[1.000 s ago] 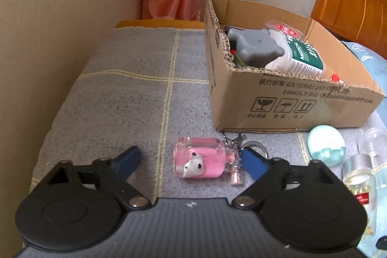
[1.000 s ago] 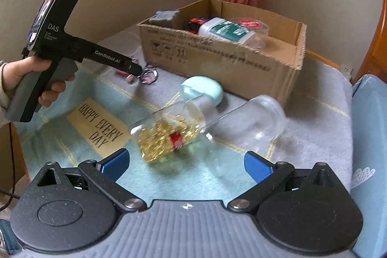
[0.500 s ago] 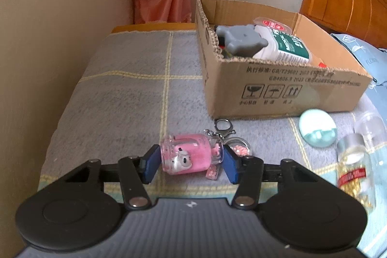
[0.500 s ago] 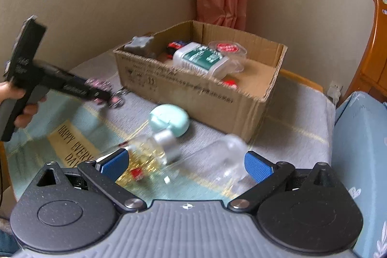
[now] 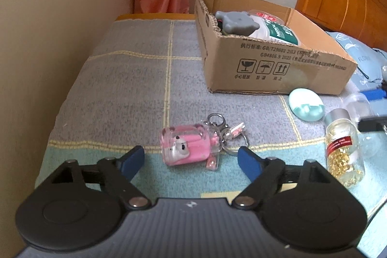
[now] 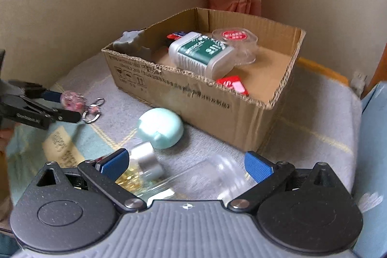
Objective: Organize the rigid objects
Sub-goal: 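Close right gripper on large clear plastic jar while left gripper holds keychain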
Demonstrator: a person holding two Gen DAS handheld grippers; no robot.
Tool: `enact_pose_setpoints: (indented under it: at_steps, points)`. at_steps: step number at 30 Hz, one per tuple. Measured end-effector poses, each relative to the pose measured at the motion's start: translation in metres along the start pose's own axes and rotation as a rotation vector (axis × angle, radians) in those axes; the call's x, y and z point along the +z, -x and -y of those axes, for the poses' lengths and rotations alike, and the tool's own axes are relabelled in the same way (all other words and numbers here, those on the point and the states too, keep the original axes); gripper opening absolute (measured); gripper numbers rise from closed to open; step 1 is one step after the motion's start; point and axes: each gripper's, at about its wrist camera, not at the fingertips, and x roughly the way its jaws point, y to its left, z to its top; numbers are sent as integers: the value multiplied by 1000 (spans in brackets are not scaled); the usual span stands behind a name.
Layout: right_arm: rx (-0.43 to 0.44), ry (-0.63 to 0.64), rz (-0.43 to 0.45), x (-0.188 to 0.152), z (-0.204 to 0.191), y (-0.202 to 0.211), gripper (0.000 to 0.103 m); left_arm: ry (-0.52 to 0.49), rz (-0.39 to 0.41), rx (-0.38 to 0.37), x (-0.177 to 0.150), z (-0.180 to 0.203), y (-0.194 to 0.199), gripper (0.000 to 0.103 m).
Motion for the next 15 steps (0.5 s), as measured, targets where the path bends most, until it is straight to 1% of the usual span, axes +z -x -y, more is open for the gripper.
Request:
enact_pose_setpoints:
  at_steps: [3, 8, 12, 14, 15]
  points:
    - [-2, -8, -12, -12, -4, 8, 103, -3, 3, 20, -1, 0, -2, 90]
    - [-22, -13, -45, -37, -17, 21, 103, -14, 1, 32, -3, 0, -3, 96]
    - [-43, -6, -45, -49, -29, 29, 103, -29, 25, 23, -10, -2, -1, 102]
    - [-56, -1, -39, -54, -35, 32, 103, -22, 42, 27, -12, -3, -1, 102]
    - [-67, 4, -35, -56, -38, 33, 103, -27, 42, 42, -12, -1, -2, 102]
